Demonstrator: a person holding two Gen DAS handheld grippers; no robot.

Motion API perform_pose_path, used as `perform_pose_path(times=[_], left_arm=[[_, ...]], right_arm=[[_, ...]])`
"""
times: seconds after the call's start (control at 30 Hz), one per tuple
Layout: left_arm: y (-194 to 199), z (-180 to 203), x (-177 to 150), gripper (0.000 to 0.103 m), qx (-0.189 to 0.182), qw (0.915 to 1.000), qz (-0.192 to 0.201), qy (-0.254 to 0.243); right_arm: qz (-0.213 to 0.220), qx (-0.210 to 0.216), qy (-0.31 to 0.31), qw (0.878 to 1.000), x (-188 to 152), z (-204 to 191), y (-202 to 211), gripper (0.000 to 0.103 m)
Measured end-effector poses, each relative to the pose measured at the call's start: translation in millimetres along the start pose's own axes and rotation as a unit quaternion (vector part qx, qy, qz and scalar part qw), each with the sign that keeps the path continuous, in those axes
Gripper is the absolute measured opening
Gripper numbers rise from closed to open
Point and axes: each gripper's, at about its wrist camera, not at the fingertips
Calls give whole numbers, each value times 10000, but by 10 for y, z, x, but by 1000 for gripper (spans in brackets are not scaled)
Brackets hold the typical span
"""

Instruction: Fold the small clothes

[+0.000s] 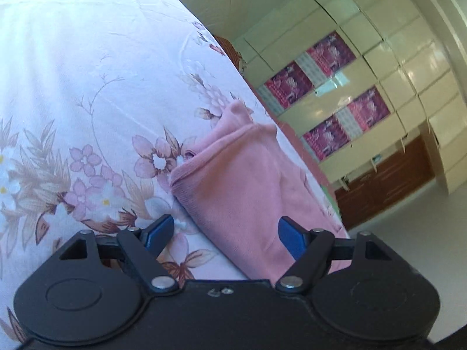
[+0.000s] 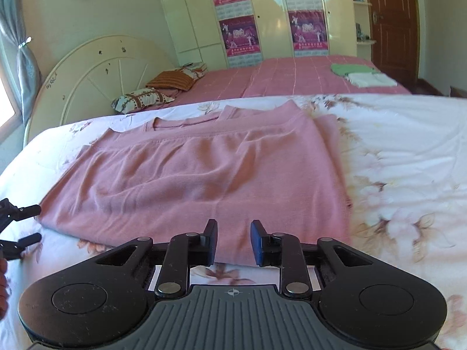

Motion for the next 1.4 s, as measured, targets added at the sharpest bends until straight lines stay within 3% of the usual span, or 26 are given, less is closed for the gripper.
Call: perform_pose_path(times=[0.27,0.47,0.6,0.67,0.77,0.8,0.83,0.87,0.93,1.07,1.13,1.2,1.27,1.4], left_arm=[[-225,34,79,76,-185,9993,279,165],[-421,124,123,68,-288,9991,285,-151],[-322,-9,119,62,-561,9964,190,614],[-353,-54,146,61,-628,9952,138,734],[-562,-100,314,51,-580,9929,91,1033],[-645,-101,372,44,-540,9925,24,1093],[-717,-105,411,22,-433,9929,-86,1103],[-814,-153,442,9,-298,9920,-263,1195],[-855,-261,473,8,-513,9854,-339,1591],[-614,-141,532,7,-1069,9868,-87,1211],[-621,-145,520,7,-1035,9890,-110,1047],[-723,-232,506,8,-746,9922,-289,961],[-791,-389,481,10,-706,9893,-507,1171],[-806,-346,516,11,-624,9918,-543,975]], right_arm=[[272,-3,-201,9994,138,-361,-186,26],[315,-6,-157,9994,265,-573,-341,26],[329,-30,-194,9993,260,-641,-366,26],[316,-29,-243,9992,255,-651,-373,26],[260,34,-260,9993,286,-702,-445,26],[256,107,-263,9993,301,-728,-471,22],[248,210,-269,9991,322,-757,-508,3],[225,258,-270,9991,345,-800,-559,0],[181,295,-281,9990,374,-877,-665,0],[114,321,-216,9992,449,-1005,-866,0],[142,401,-216,9989,479,-1030,-937,0],[15,519,-168,9985,470,-1035,-1095,0],[-426,614,-103,9972,378,-1020,-1327,0],[-305,778,-263,9962,295,-900,-1336,0]])
Point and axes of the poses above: each gripper's, at about its wrist camera, not at the fingertips, and y roughly against the way its jaws point, z to its right, x to its top
